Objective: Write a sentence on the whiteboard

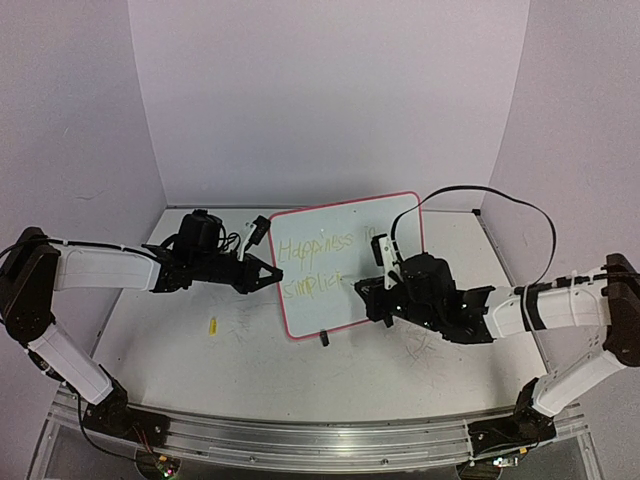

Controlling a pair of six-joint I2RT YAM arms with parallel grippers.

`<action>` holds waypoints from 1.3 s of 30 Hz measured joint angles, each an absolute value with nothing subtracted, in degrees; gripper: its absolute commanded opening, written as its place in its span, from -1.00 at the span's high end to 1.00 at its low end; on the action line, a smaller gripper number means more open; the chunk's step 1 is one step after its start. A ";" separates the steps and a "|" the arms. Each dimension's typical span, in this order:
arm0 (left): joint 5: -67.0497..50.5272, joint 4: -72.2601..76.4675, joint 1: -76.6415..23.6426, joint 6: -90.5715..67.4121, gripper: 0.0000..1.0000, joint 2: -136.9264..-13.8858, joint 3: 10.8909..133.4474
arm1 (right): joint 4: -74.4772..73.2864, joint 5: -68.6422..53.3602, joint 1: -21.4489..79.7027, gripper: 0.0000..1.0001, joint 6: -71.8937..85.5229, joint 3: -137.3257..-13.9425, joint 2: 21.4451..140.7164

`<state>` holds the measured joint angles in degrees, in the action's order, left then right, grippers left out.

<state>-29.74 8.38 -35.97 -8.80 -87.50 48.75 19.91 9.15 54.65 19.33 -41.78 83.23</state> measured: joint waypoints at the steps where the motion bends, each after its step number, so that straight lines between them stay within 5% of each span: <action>1: -29.74 8.38 -35.97 -8.78 1.00 -87.50 48.75 | 20.10 9.18 54.43 1.00 19.17 -41.83 82.84; 39: -29.63 8.34 -36.05 -9.02 1.00 -87.50 48.75 | 20.90 9.13 52.88 1.00 20.34 -41.87 85.48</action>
